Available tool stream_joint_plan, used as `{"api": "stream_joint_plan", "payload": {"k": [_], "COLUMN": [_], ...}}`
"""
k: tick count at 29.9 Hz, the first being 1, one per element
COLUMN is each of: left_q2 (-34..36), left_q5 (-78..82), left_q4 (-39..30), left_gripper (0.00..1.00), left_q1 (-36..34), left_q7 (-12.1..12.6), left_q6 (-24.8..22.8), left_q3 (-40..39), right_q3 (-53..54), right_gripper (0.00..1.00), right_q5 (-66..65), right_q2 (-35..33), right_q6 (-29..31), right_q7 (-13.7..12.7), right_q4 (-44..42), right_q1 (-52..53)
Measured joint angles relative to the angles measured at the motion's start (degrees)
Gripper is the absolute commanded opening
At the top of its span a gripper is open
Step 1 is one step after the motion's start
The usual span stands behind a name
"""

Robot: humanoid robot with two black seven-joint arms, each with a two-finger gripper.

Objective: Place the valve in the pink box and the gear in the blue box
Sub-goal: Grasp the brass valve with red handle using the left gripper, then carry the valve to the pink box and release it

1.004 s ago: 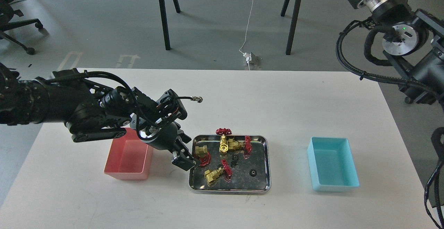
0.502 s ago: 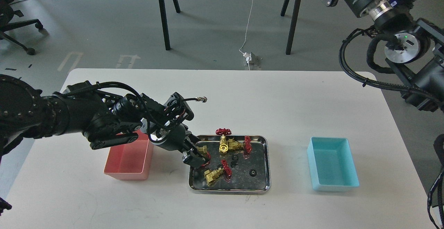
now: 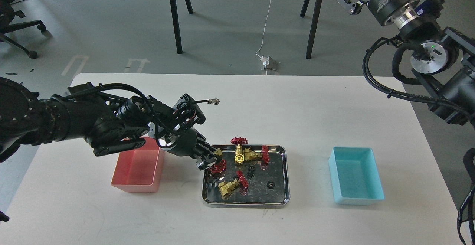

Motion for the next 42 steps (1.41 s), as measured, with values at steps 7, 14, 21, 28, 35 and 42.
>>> {"api": "stream_joint_plan", "payload": {"k": [7, 14, 21, 28, 35, 42], "left_q2": [10.0, 32.3, 42.7, 42.6, 41.6, 36.5], "left_q5": [-0.3, 1.0, 12.9, 14.9, 15.1, 15.0], "left_q4": [-9.6, -26.1, -27.4, -21.6, -17.1, -12.0], "left_gripper": [0.09, 0.1, 0.09, 0.1, 0.1, 0.12], "left_q1": [-5.6, -8.3, 0.3, 5.7, 8.1, 12.1], "left_q7": [0.0, 0.0, 0.0, 0.0, 0.0, 0.0], "left_q6": [-2.7, -6.4, -5.8, -3.7, -3.0, -1.4], "left_q3": [-9.0, -16.7, -17.2, -17.4, -17.1, -17.2], "right_q3": [0.0, 0.4, 0.2, 0.1, 0.1, 0.1], "right_gripper": [1.0, 1.0, 1.0, 1.0, 1.0, 1.0], "right_q5": [-0.1, -0.1, -0.1, -0.1, -0.1, -0.1], "right_q2": [0.0, 1.0, 1.1, 1.0, 0.9, 0.9], "right_q6": [0.0, -8.5, -13.8, -13.5, -13.4, -13.4], "right_q7": [0.0, 0.0, -0.1, -0.1, -0.1, -0.1], "right_q4": [-0.1, -0.4, -0.6, -0.1, 0.0, 0.1], "right_q1": [0.3, 5.7, 7.7, 7.5, 6.6, 5.4]}}
